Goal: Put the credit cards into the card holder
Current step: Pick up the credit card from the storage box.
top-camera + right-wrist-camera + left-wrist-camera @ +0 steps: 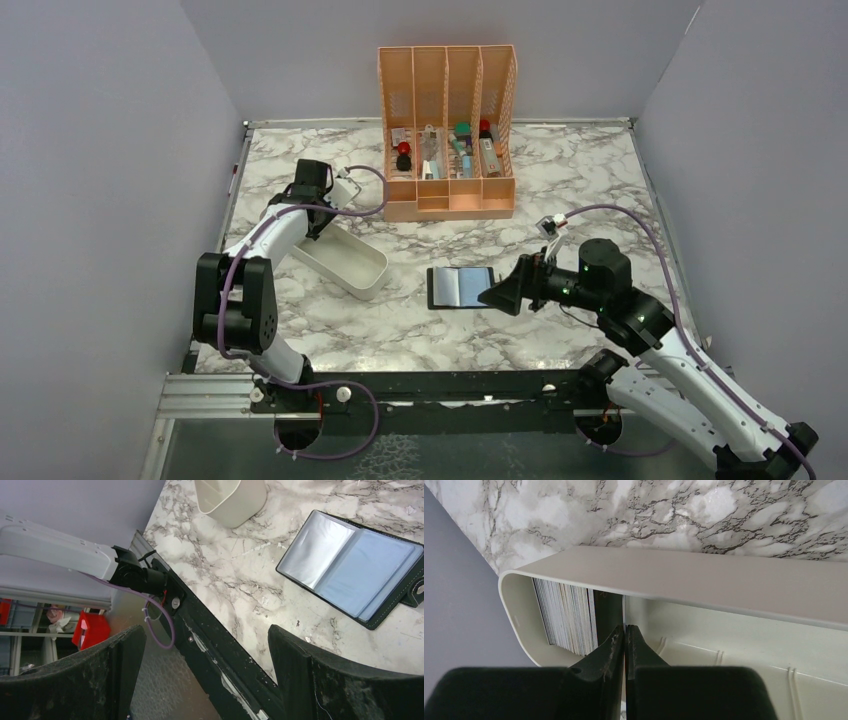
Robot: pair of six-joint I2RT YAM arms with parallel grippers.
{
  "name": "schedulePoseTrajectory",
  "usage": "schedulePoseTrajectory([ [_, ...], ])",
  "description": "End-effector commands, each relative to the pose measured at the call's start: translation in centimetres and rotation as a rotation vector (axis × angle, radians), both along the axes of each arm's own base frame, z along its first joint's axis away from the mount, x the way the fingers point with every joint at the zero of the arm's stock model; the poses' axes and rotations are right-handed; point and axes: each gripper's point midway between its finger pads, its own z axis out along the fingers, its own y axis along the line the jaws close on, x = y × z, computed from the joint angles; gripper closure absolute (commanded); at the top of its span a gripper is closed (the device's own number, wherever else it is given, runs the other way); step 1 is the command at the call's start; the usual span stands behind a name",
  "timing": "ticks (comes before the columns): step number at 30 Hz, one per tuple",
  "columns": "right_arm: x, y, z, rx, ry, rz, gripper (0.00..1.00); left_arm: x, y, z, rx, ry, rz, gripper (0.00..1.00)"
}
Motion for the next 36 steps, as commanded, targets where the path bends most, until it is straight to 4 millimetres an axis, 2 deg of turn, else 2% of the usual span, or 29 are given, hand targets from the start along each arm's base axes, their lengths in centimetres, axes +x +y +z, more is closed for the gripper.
schedulePoseTrajectory([
  [1,0.5,0.0,1.9,0.028,-0.066,-0.009,0.03,1.9,0.5,1.9,0.031,-0.079,-0.002,0.92],
  [10,0.6,0.2,1.6,0.03,-0.058,-0.004,0.03,2.3,1.2,2.5,0.076,-0.086,0.0,0.88],
  [12,0.6,0.3,1.5,0.031,-0.055,-0.002,0.03,2.4,1.2,2.7,0.077,-0.093,-0.001,0.9],
  [15,0.6,0.3,1.4,0.028,-0.049,0.0,0.03,2.5,1.2,2.8,0.079,-0.095,-0.006,1.0],
  [21,0.5,0.3,1.2,0.033,-0.049,-0.002,0.03,2.3,1.0,3.1,0.065,-0.095,-0.004,1.0],
  [24,0.6,0.3,1.2,0.031,-0.048,-0.003,0.03,1.8,0.5,4.5,0.046,-0.101,0.011,1.0],
  [28,0.7,0.2,0.8,0.013,-0.043,-0.011,0.03,1.7,-0.9,8.0,-0.046,-0.203,0.052,1.0],
  [32,1.0,0.0,-0.3,-0.001,-0.028,-0.032,0.03,1.5,-3.1,11.7,-0.232,-0.308,0.09,1.0],
  [36,1.1,0.0,-1.4,-0.017,-0.01,-0.038,0.03,1.1,-5.8,14.5,-0.496,-0.358,0.205,1.0],
])
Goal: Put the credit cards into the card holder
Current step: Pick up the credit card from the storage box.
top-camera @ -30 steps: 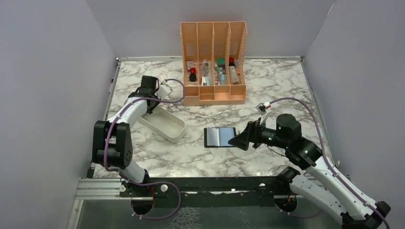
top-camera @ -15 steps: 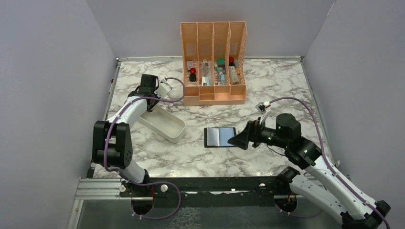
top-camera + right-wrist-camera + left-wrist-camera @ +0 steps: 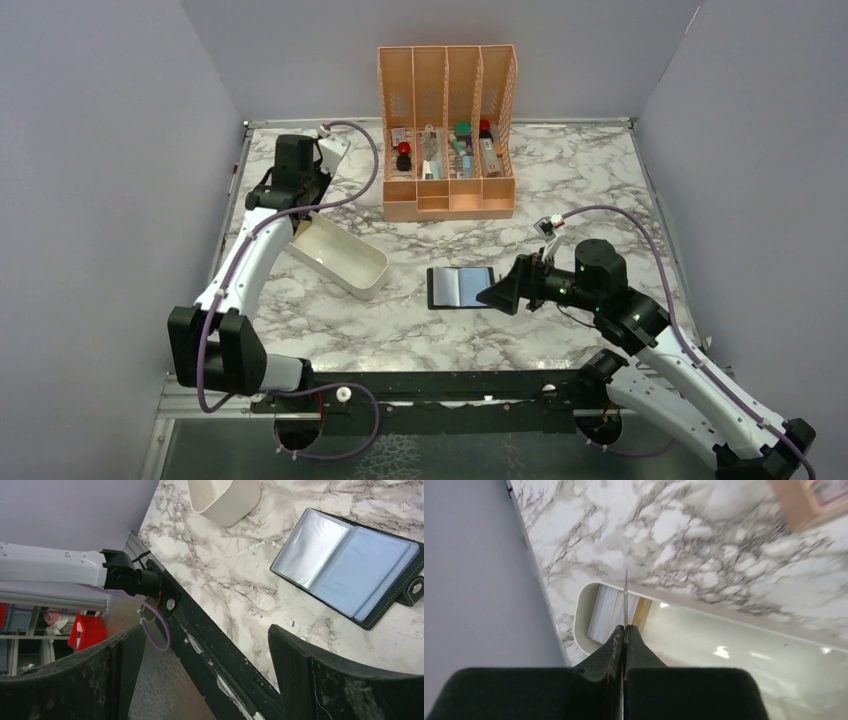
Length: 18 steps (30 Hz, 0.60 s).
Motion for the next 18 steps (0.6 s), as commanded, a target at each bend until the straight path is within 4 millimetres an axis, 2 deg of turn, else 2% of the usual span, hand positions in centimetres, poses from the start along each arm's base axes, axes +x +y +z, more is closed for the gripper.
schedulePoseTrajectory([
  [1,0.9,-0.3,-1.3,-0.028,0.0,-0.042,0.03,-0.1,-4.7,5.1,-0.403,-0.103,0.073,1.0],
  [5,2.0,-1.2,-3.0,-0.096,0.02,-0.113,0.03,-1.6,-10.1,7.1,-0.755,-0.024,0.024,1.0],
  [8,3.0,-1.8,-4.1,-0.151,0.025,-0.167,0.03,-3.5,-15.0,7.3,-0.99,0.113,-0.08,1.0],
  [15,5.1,-2.9,-7.3,-0.296,0.049,-0.243,0.05,-7.0,-22.3,5.9,-1.18,0.251,-0.157,1.0],
  [18,5.9,-3.4,-8.5,-0.346,0.062,-0.283,0.08,-8.3,-24.3,4.7,-1.289,0.298,-0.139,1.0],
])
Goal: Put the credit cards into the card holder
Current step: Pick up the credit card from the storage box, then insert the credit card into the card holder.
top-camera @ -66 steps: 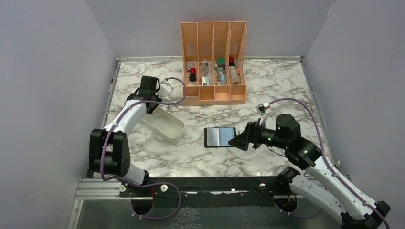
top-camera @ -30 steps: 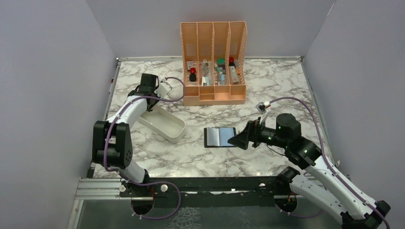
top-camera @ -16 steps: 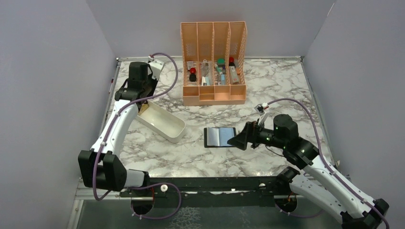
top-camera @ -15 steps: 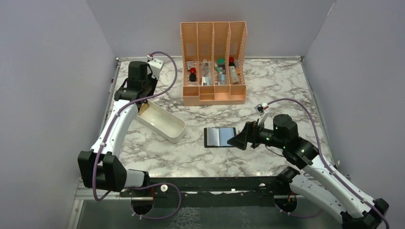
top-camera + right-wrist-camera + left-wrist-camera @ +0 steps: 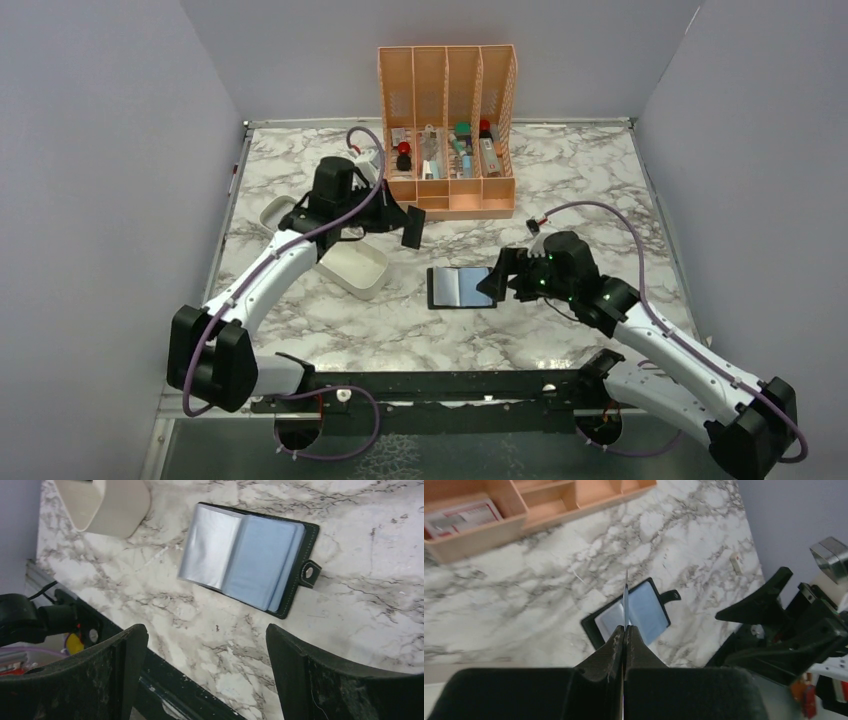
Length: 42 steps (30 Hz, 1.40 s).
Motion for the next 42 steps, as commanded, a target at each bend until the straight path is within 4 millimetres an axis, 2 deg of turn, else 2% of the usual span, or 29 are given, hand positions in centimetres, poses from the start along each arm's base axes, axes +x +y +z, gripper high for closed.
schedulePoseTrajectory([
  [1,1.9,-1.7,-2.0,-0.118,-0.012,-0.097,0.08,-2.1,-3.8,1.1,-0.257,0.06,-0.008,1.0],
  [9,4.7,-3.2,-5.0,-0.293,-0.004,-0.186,0.07,-4.2,-5.3,-3.8,-0.306,0.154,0.046,1.0],
  [12,5.5,-3.1,-5.9,-0.321,-0.004,-0.194,0.11,-4.8,-6.3,-5.2,-0.324,0.184,0.062,1.0],
  [18,6.5,-2.1,-8.0,-0.335,0.027,-0.182,0.24,-5.2,-8.6,-8.2,-0.268,0.227,0.041,1.0],
  [24,7.3,-2.5,-9.6,-0.381,0.034,-0.21,0.44,-5.6,-9.9,-11.9,-0.215,0.28,0.018,1.0],
  [26,7.4,-2.7,-9.9,-0.391,0.032,-0.216,0.47,-5.8,-10.1,-12.8,-0.202,0.29,0.017,1.0],
  [31,7.7,-2.7,-10.2,-0.39,0.02,-0.224,0.53,-5.7,-10.3,-14.1,-0.183,0.291,0.026,1.0],
  [38,7.5,-2.9,-10.8,-0.4,0.023,-0.224,0.75,-5.7,-10.0,-16.1,-0.14,0.314,0.056,1.0],
  [42,7.0,-2.9,-11.3,-0.393,0.046,-0.218,0.83,-6.2,-10.5,-16.8,-0.14,0.336,0.048,1.0],
])
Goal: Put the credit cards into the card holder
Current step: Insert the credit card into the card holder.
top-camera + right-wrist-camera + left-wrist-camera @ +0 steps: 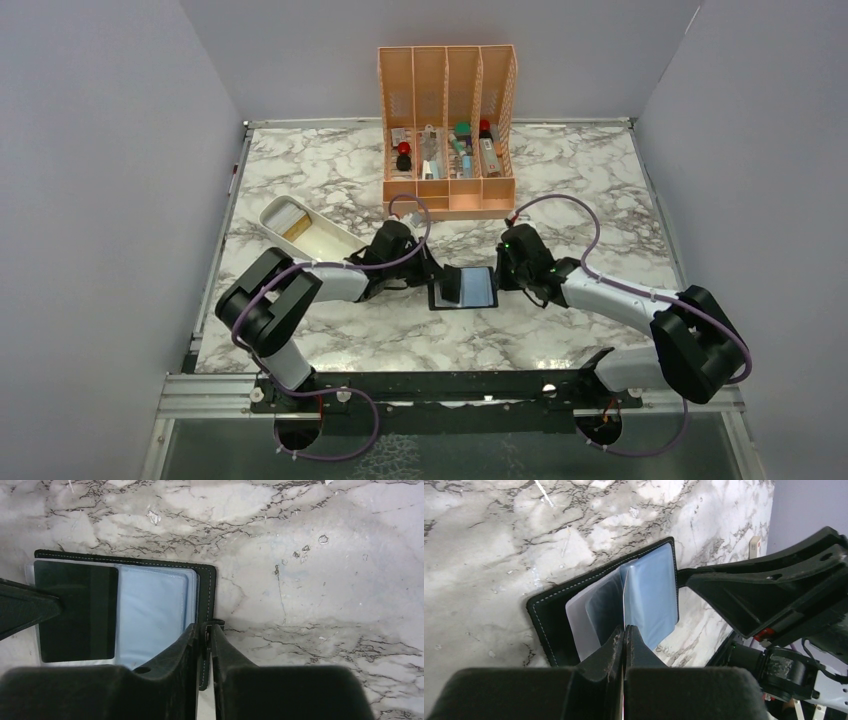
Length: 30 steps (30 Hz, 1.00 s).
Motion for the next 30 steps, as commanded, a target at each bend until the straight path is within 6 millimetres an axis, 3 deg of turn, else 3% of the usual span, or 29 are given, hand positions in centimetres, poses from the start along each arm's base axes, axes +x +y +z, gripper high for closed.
schedulePoseTrajectory([
  [1,0.0,-0.3,-0.6,-0.002,-0.002,-0.017,0.85,0.1,-1.0,-0.3,-0.01,-0.016,0.002,1.0],
  [7,-0.9,-0.5,-1.2,0.011,0.025,-0.028,0.95,-0.7,-1.9,0.6,-0.039,-0.008,-0.007,1.0],
  [16,-2.6,-1.6,-1.9,0.022,0.071,-0.074,0.99,-1.1,-2.0,2.2,-0.08,-0.012,-0.002,1.0],
  [22,-4.3,-1.3,-2.1,0.091,0.107,-0.078,0.99,-1.6,-1.3,1.8,-0.064,-0.015,0.011,1.0],
  [30,-4.9,-1.2,-2.0,0.117,0.113,-0.069,0.99,-1.6,-1.1,0.6,-0.038,0.002,0.014,1.0],
])
